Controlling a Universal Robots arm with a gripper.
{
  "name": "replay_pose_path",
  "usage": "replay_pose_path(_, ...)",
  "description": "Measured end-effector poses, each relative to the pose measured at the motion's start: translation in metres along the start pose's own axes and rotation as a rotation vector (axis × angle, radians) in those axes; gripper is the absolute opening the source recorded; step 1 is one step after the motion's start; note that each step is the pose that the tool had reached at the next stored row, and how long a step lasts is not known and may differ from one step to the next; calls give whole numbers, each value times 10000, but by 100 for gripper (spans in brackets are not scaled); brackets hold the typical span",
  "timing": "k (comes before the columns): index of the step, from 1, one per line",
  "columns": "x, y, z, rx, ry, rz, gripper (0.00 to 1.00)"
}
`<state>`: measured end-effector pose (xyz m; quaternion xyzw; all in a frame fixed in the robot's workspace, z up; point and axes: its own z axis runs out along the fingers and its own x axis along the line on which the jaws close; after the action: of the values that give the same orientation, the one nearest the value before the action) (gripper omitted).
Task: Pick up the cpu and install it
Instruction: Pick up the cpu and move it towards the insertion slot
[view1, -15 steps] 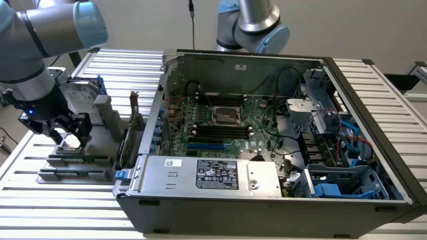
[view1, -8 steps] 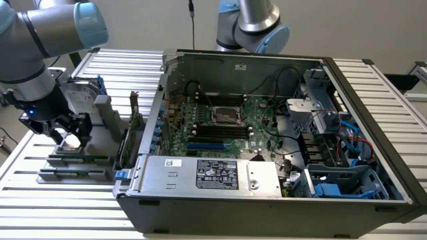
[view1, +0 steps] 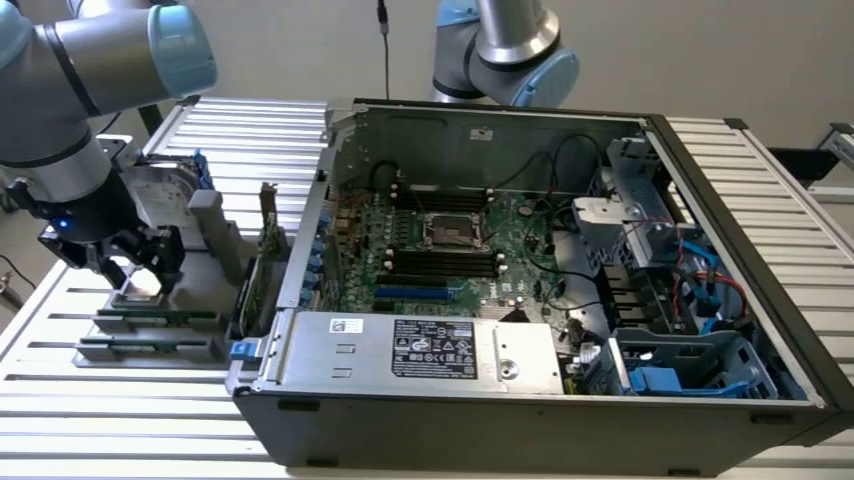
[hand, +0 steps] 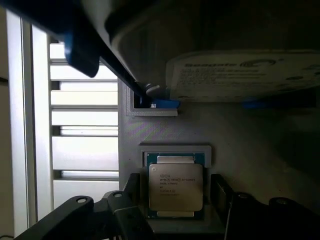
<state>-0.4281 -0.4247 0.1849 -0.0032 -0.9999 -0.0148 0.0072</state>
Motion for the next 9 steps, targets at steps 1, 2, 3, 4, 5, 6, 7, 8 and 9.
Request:
replay_pose_path(1, 0, 0, 0, 0, 0, 0, 68)
replay_pose_path(2, 0, 0, 0, 0, 0, 0, 68)
replay_pose_path(3, 0, 1, 0, 0, 0, 0, 68)
replay_pose_path(4, 0, 1, 0, 0, 0, 0, 65)
replay_pose_path(5, 0, 1, 0, 0, 0, 0, 65)
replay_pose_path(6, 0, 1, -1, 1, 1, 0, 59)
replay_pose_path(7, 0, 2, -1, 1, 1, 0, 59)
replay_pose_path(8, 0, 2, -1, 1, 1, 0, 55)
replay_pose_path(9, 0, 2, -1, 2, 1, 0, 55)
